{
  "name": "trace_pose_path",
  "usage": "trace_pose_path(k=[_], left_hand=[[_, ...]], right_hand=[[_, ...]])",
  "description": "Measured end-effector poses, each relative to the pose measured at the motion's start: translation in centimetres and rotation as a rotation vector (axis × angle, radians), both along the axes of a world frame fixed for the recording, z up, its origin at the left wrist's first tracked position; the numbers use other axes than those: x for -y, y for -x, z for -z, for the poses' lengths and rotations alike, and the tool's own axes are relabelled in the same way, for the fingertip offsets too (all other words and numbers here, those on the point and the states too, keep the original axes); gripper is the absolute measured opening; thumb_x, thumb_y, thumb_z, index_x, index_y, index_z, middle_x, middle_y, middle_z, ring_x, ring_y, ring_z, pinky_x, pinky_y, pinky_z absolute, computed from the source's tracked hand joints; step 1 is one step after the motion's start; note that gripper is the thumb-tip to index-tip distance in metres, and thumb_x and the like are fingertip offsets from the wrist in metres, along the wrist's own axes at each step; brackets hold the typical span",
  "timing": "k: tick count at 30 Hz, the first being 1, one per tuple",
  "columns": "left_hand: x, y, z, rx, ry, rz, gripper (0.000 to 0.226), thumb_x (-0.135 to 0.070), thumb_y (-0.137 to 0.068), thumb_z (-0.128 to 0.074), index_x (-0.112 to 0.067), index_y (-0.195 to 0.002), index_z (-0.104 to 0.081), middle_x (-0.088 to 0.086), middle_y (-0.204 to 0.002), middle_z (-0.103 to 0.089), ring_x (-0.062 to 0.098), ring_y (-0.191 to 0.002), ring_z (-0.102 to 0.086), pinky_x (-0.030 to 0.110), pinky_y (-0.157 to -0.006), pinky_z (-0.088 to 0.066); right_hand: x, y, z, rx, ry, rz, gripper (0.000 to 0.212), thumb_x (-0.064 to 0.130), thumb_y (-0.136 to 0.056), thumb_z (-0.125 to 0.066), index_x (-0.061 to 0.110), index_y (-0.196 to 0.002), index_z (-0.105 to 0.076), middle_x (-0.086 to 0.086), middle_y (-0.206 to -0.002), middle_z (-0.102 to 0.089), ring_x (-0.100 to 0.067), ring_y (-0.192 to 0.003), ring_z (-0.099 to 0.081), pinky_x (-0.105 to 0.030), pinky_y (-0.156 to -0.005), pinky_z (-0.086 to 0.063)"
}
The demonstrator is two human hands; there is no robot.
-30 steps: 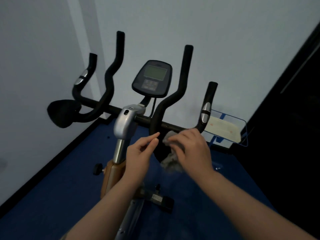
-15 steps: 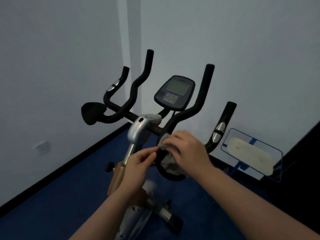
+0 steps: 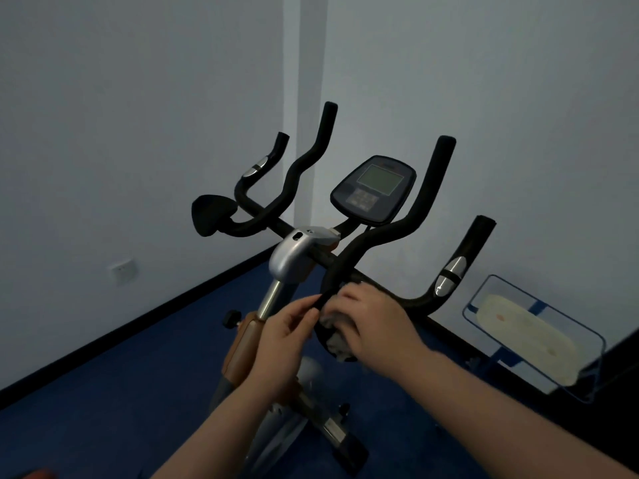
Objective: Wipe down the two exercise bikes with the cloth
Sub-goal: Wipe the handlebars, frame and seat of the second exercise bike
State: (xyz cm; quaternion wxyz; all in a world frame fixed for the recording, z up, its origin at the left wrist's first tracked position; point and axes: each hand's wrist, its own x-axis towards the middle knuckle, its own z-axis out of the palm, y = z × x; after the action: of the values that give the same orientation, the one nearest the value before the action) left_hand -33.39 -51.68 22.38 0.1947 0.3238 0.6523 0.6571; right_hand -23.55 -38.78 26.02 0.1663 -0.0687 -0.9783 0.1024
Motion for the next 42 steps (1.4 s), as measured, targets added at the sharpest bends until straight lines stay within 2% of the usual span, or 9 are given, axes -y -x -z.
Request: trace_pose_path(k=[6, 10, 13, 19, 23, 29, 35, 39, 42], left_hand=[[-0.2, -0.2, 0.1, -0.053, 0.018, -0.075, 0.019, -0.008, -0.092, -0.062, -0.019, -0.106, -0.068, -0.011, -0.085, -0.07, -0.011, -0.079, -0.063, 0.003, -0.066, -0.043], [-0.9, 1.0, 0.2, -0.021, 0.041, -0.088, 0.009, -0.006, -0.088, -0.067, -0.013, -0.091, -0.071, -0.007, -0.077, -0.07, -0.005, -0.069, -0.063, 0.01, -0.065, -0.047], [-0.9, 2.0, 0.4, -0.023, 0.094, -0.025, 0.004, -0.008, -0.087, -0.068, -0.01, -0.089, -0.071, -0.004, -0.074, -0.07, -0.001, -0.067, -0.064, 0.014, -0.064, -0.048], [-0.9, 2.8, 0.2, -0.135, 0.154, 0.018, 0.009, -0.012, -0.088, -0.068, -0.016, -0.096, -0.07, -0.005, -0.081, -0.069, 0.008, -0.074, -0.064, 0.019, -0.066, -0.05], [-2.1, 3.3, -0.4, -0.254, 0.13, 0.099, 0.019, -0.017, -0.091, -0.065, -0.024, -0.108, -0.069, -0.011, -0.088, -0.066, -0.003, -0.072, -0.06, 0.012, -0.06, -0.046], [-3.4, 3.4, -0.1, -0.237, 0.06, 0.092, 0.016, -0.014, -0.092, -0.063, -0.028, -0.096, -0.069, -0.008, -0.083, -0.069, 0.001, -0.075, -0.064, 0.012, -0.065, -0.049], [-3.2, 3.9, 0.9, -0.207, 0.025, 0.135, 0.017, -0.016, -0.093, -0.062, -0.029, -0.102, -0.069, -0.006, -0.087, -0.069, 0.011, -0.077, -0.064, 0.021, -0.068, -0.054], [-3.4, 4.4, 1.0, -0.198, 0.0, 0.183, 0.018, -0.016, -0.093, -0.062, -0.029, -0.104, -0.068, -0.003, -0.088, -0.069, 0.016, -0.077, -0.064, 0.026, -0.069, -0.055], [-3.3, 4.7, 1.2, -0.205, 0.012, 0.225, 0.018, -0.016, -0.093, -0.062, -0.026, -0.105, -0.069, -0.002, -0.088, -0.069, 0.017, -0.078, -0.064, 0.031, -0.07, -0.055]], right_hand=[[-1.7, -0.5, -3.2, 0.271, 0.005, -0.097, 0.019, 0.028, -0.089, -0.06, 0.034, -0.105, -0.069, 0.011, -0.11, -0.057, -0.011, -0.107, -0.049, -0.032, -0.092, -0.041], [-3.8, 1.7, -4.6, 0.042, 0.028, 0.079, 0.017, 0.027, -0.092, -0.056, 0.029, -0.106, -0.065, 0.006, -0.106, -0.056, -0.015, -0.104, -0.049, -0.037, -0.085, -0.045], [-2.7, 3.4, -1.9, 0.138, 0.154, 0.219, 0.019, 0.037, -0.098, -0.045, 0.031, -0.106, -0.061, 0.003, -0.104, -0.056, -0.019, -0.1, -0.055, -0.036, -0.081, -0.045], [-1.1, 1.4, 1.9, -0.005, 0.276, 0.483, 0.025, 0.039, -0.102, -0.036, 0.025, -0.112, -0.052, -0.001, -0.097, -0.056, -0.02, -0.085, -0.056, -0.038, -0.072, -0.046], [-1.0, 1.8, 2.0, 0.109, 0.209, 0.583, 0.019, 0.031, -0.103, -0.035, 0.018, -0.11, -0.046, -0.006, -0.101, -0.056, -0.02, -0.079, -0.05, -0.035, -0.063, -0.038], [0.4, 2.8, 1.8, -0.08, 0.163, 0.711, 0.018, 0.029, -0.102, -0.035, 0.02, -0.106, -0.05, -0.005, -0.097, -0.057, -0.023, -0.079, -0.054, -0.036, -0.06, -0.042], [3.2, 0.7, 3.5, -0.145, 0.344, 0.875, 0.031, 0.037, -0.103, -0.031, 0.024, -0.129, -0.041, -0.003, -0.11, -0.051, -0.015, -0.08, -0.046, -0.032, -0.064, -0.038], [1.3, 2.4, 1.9, -0.022, 0.363, 0.929, 0.028, 0.035, -0.104, -0.029, 0.016, -0.113, -0.047, -0.007, -0.105, -0.059, -0.022, -0.08, -0.051, -0.034, -0.062, -0.036], [1.8, 2.7, 1.7, -0.111, 0.402, 0.971, 0.028, 0.035, -0.104, -0.03, 0.018, -0.113, -0.05, -0.004, -0.105, -0.061, -0.021, -0.082, -0.054, -0.035, -0.063, -0.039]])
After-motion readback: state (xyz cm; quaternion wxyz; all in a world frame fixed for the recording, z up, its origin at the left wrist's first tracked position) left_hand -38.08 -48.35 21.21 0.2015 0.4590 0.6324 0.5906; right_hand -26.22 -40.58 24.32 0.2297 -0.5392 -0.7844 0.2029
